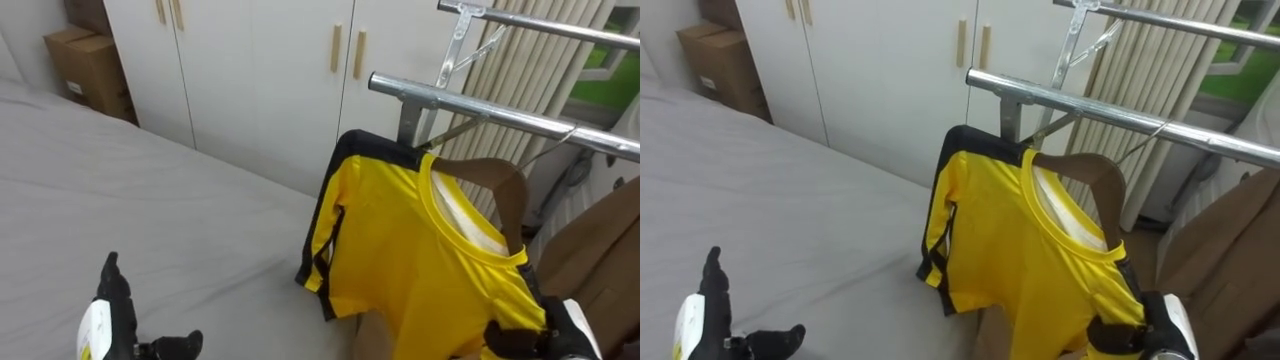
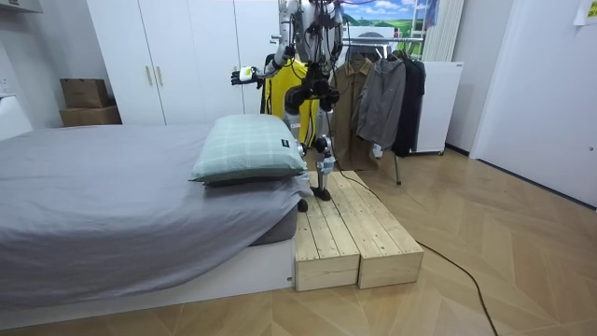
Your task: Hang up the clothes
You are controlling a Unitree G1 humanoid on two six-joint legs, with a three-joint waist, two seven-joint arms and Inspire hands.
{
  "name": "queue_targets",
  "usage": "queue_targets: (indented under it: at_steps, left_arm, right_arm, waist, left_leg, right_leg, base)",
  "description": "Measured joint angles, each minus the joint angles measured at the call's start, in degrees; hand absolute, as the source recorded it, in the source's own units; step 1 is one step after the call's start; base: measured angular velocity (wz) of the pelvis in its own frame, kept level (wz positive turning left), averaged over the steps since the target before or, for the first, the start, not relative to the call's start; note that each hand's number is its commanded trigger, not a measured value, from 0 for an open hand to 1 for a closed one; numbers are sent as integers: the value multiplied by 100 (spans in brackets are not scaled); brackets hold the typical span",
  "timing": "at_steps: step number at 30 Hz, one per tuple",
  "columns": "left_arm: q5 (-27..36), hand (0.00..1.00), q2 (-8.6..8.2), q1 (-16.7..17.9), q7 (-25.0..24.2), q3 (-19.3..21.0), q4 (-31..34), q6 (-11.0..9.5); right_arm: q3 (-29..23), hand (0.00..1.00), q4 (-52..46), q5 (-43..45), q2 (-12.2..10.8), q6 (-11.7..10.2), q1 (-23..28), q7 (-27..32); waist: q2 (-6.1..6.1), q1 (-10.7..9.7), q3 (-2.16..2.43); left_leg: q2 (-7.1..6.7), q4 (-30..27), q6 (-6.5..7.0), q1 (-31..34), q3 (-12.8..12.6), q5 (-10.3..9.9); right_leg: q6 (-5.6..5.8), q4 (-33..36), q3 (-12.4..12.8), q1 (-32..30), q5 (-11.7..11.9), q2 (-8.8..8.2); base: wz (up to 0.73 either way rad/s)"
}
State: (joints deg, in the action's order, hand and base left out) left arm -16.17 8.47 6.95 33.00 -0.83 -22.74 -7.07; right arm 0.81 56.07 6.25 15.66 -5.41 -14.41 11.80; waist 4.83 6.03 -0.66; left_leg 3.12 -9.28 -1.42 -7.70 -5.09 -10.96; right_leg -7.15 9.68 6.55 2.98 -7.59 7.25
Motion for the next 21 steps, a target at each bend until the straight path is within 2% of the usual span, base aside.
queue_targets:
  at_steps: [1,2,3,7,13,21]
  left_arm:
    - [49,0,-5,-7,1,1,0,-3]
    - [50,0,-5,-5,2,2,0,-3]
    - [59,0,-6,-4,2,2,0,-3]
    - [80,0,-6,-6,6,13,0,-31]
    - [78,0,-6,-35,13,23,0,-50]
    - [30,0,-5,-74,53,72,1,-134]
  right_arm:
    - [-7,64,13,-54,0,-9,0,-1]
    - [-9,22,16,-96,0,-18,0,-2]
    - [-30,0,28,-159,0,-28,0,-2]
    - [-159,0,150,-274,0,-104,0,4]
    - [-203,0,174,-600,0,-80,77,8]
    - [-205,0,144,-603,18,-79,98,85]
  waist:
    - [-3,-5,-2]
    - [-7,-2,-4]
    - [-14,-1,-8]
    - [-33,2,-15]
    - [-34,1,-14]
    - [-42,-18,1]
  left_leg:
    - [0,0,0,-3,0,0]
    - [0,0,0,-4,0,0]
    - [0,0,0,-5,-1,0]
    - [0,0,0,-5,-1,0]
    - [0,0,0,-5,-11,0]
    - [2,0,1,-4,-50,1]
  right_leg:
    - [-1,-1,20,1,-3,-1]
    - [-1,0,20,0,-3,0]
    - [-1,1,9,-1,-3,1]
    - [-2,2,32,-3,-4,2]
    - [-3,2,64,-15,-5,9]
    - [-8,15,105,-29,-4,17]
  base:
    - [0]
    - [0]
    - [0]
    - [0]
    - [-2]
    - [-4]
